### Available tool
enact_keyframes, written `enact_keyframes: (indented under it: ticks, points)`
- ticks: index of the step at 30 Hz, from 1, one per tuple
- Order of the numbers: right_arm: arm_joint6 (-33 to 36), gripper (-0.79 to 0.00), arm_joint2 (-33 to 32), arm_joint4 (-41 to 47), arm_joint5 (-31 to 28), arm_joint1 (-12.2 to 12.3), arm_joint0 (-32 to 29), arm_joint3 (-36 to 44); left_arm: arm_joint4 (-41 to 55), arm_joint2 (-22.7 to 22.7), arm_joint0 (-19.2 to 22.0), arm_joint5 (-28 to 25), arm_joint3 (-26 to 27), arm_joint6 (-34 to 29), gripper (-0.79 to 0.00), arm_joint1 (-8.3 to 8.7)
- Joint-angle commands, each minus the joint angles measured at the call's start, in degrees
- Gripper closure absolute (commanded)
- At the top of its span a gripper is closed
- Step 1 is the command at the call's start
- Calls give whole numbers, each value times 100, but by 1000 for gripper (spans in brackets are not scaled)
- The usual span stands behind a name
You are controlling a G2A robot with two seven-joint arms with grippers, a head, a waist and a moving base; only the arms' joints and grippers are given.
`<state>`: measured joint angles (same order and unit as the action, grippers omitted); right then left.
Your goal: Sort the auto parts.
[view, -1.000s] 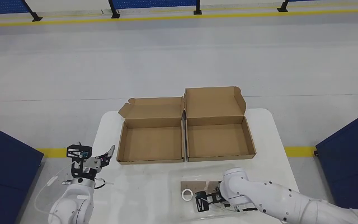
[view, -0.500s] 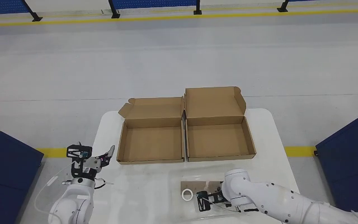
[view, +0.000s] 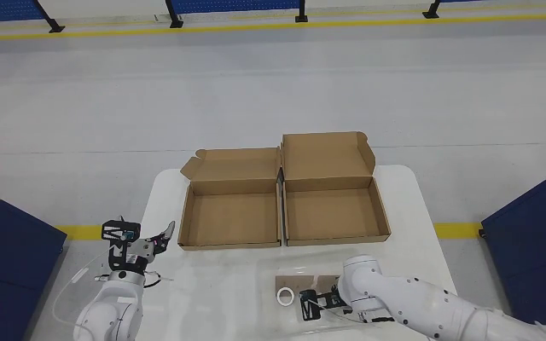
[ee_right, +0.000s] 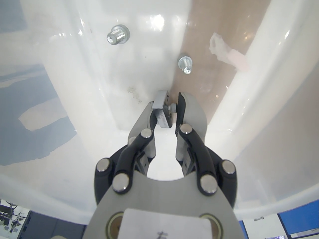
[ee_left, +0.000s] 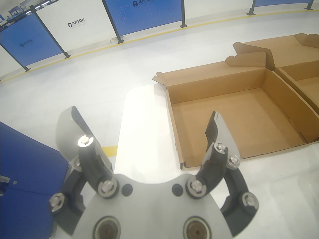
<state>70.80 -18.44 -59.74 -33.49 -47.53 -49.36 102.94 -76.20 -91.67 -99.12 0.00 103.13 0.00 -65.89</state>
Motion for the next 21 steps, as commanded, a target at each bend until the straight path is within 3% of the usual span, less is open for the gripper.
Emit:
enact_keyframes:
  ticks: [1, 21]
  points:
    - [34, 0, -19, 5, 36, 13, -4, 52, 0, 0, 0, 0, 0, 0, -785, 0]
    - [-3, 0, -824, 592, 93, 461, -277, 744, 0, 0, 0, 0, 0, 0, -785, 0]
